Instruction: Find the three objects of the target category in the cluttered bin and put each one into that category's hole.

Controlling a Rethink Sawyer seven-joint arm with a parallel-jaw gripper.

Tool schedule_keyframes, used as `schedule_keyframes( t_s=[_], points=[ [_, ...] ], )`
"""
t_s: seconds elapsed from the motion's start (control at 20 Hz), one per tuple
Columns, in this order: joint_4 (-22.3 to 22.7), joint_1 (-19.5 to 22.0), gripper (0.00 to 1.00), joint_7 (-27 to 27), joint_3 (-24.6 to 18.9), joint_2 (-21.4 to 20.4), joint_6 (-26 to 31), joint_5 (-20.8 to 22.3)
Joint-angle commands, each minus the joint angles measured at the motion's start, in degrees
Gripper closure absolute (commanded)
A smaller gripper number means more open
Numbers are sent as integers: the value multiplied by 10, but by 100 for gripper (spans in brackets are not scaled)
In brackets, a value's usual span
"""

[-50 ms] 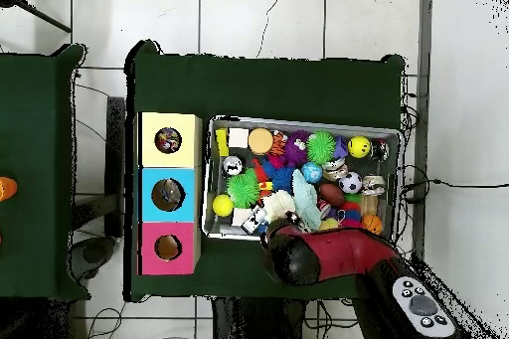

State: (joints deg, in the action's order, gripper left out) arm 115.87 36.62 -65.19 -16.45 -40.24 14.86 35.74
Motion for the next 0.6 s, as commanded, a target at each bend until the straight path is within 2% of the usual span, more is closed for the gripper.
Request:
schedule_keyframes(
  t_s=[0.05,0.15,0.35,0.45,0.6],
  points=[
    [38,25,100,-97,43,18,-18,15],
    [64,65,100,-60,18,-24,7,7],
    [151,216,100,63,-127,-166,100,-80],
    [177,278,100,125,-192,-220,145,-130],
    [179,324,100,180,-237,-265,193,-165]
  ],
)
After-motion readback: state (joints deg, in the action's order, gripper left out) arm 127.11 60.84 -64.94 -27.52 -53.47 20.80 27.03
